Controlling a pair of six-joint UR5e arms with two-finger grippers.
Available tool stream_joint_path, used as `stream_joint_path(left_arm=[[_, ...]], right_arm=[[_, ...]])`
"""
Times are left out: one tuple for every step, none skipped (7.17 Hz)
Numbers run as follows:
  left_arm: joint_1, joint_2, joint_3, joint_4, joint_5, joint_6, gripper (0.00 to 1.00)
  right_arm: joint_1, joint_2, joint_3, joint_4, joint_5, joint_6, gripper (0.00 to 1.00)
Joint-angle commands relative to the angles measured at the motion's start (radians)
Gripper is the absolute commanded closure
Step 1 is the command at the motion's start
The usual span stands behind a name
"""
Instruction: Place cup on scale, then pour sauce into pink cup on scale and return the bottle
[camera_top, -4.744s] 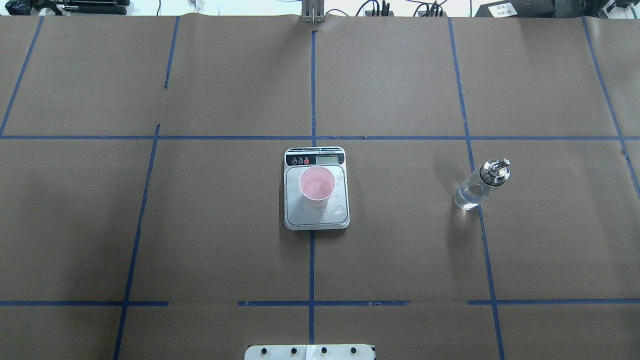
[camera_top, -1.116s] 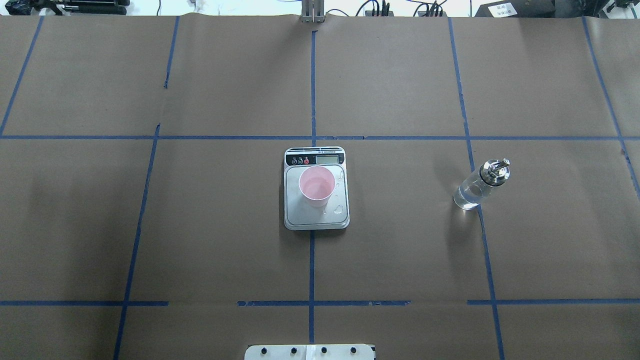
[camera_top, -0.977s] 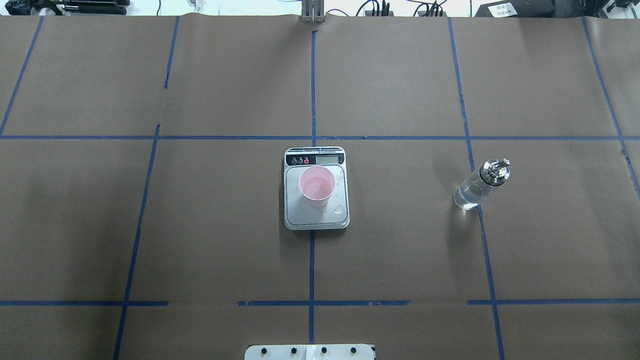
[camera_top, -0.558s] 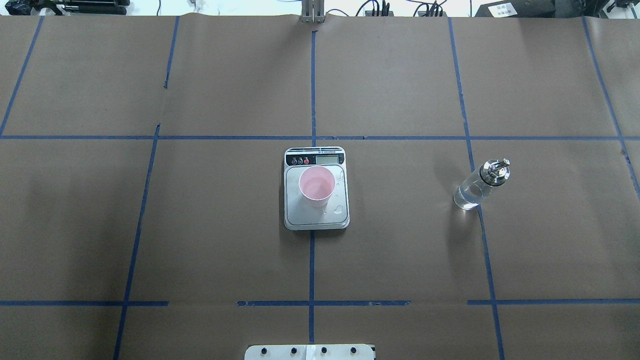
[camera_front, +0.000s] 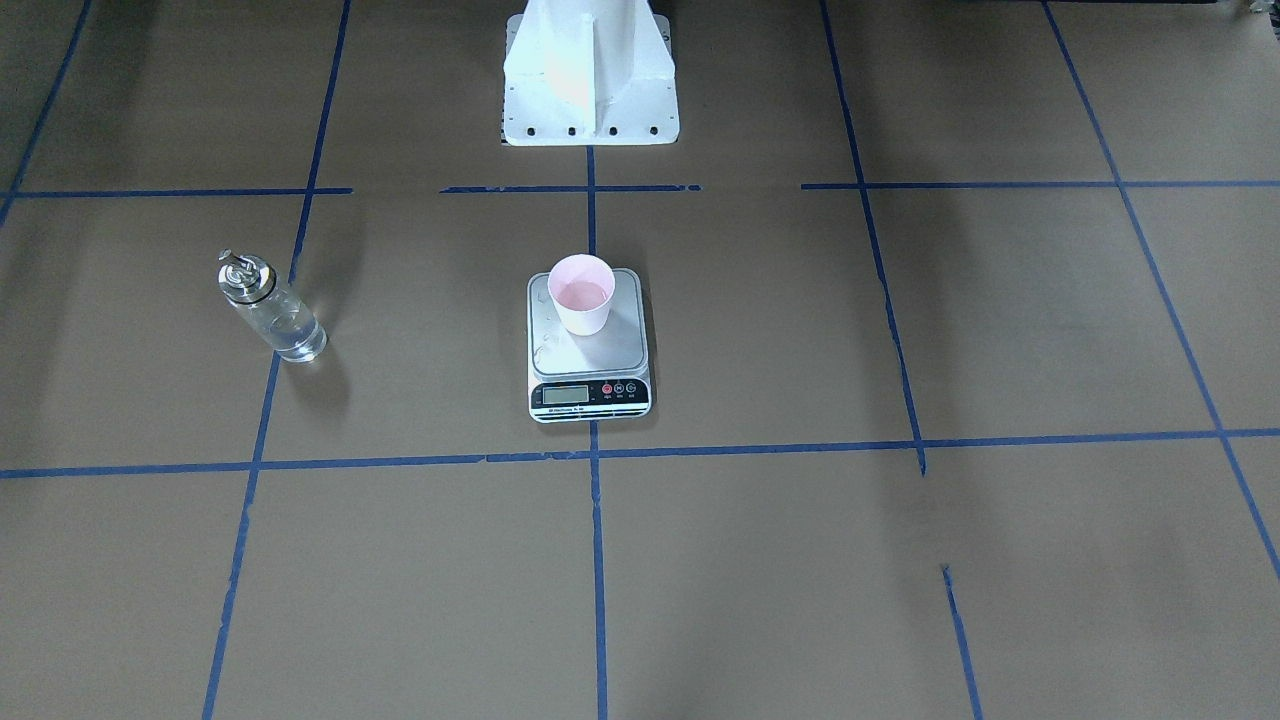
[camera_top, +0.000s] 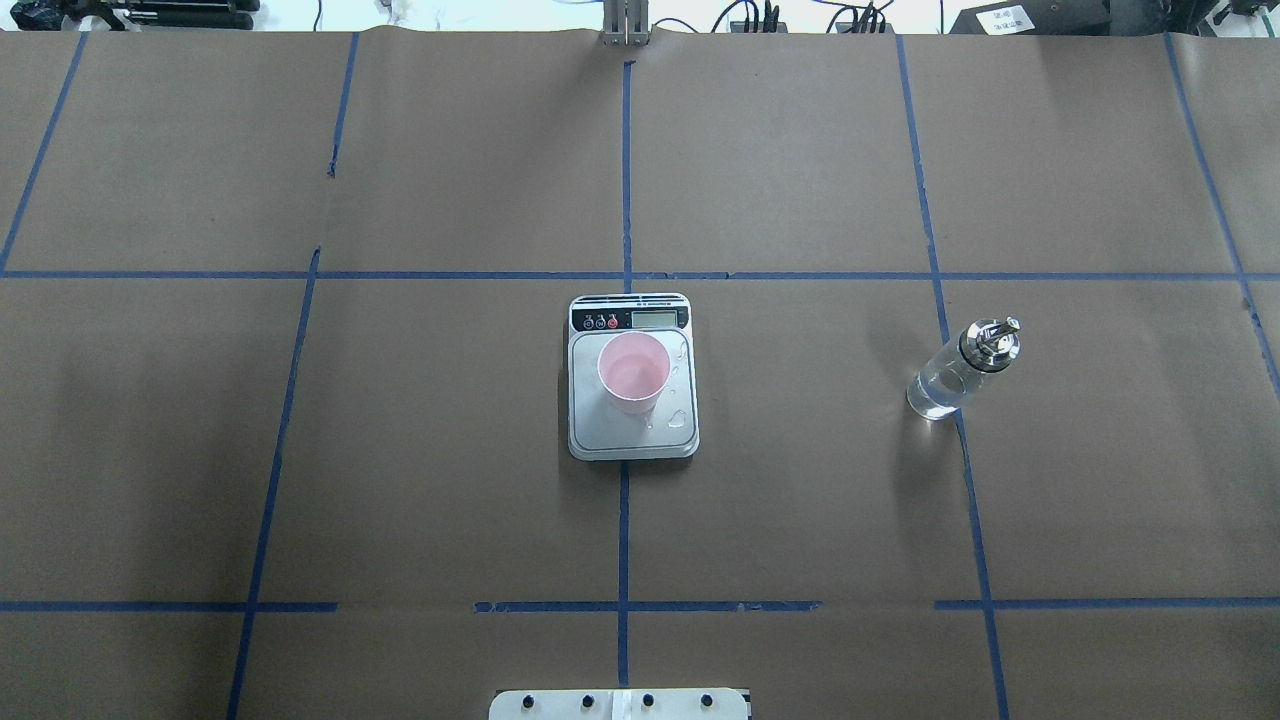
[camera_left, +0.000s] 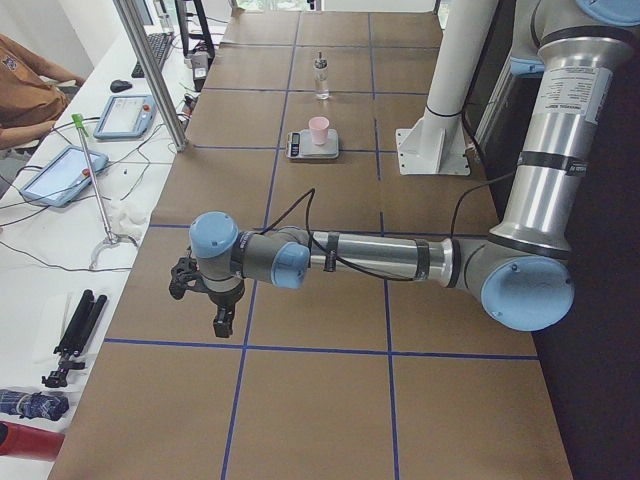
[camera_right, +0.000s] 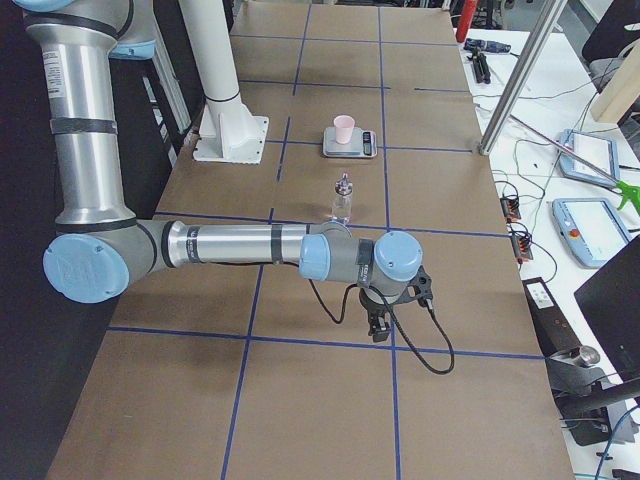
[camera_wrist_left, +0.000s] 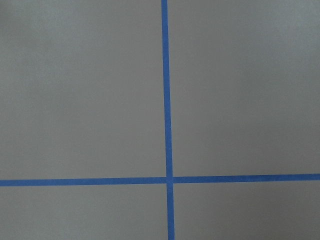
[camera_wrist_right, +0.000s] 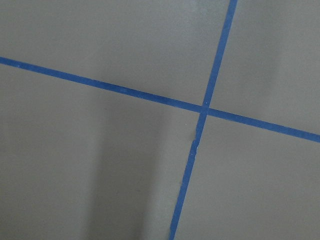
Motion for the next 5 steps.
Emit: stream_joint_path(left_arm=[[-0.001, 0.028, -0.033, -0.001, -0.006, 0.002, 0.00], [-0.001, 0.057, -0.089, 0.005, -0.006, 0.003, 0.00], [0.001, 0.098, -0.114, -0.007, -0.006, 0.006, 0.00], [-0.001, 0.102, -0.119, -0.010, -0.007, 0.006, 0.00], [-0.001, 0.115, -0.148, -0.007, -0.064, 0.005, 0.00]], right_arm=[[0.000, 0.000, 0.002, 0.000, 0.002, 0.001, 0.00], [0.000, 0.000, 0.002, 0.000, 0.002, 0.001, 0.00], [0.000, 0.000, 0.002, 0.000, 0.000, -0.001, 0.00], [0.000, 0.000, 0.000, 0.000, 0.000, -0.002, 0.00], [-0.008, 0.000, 0.002, 0.000, 0.000, -0.001, 0.00]])
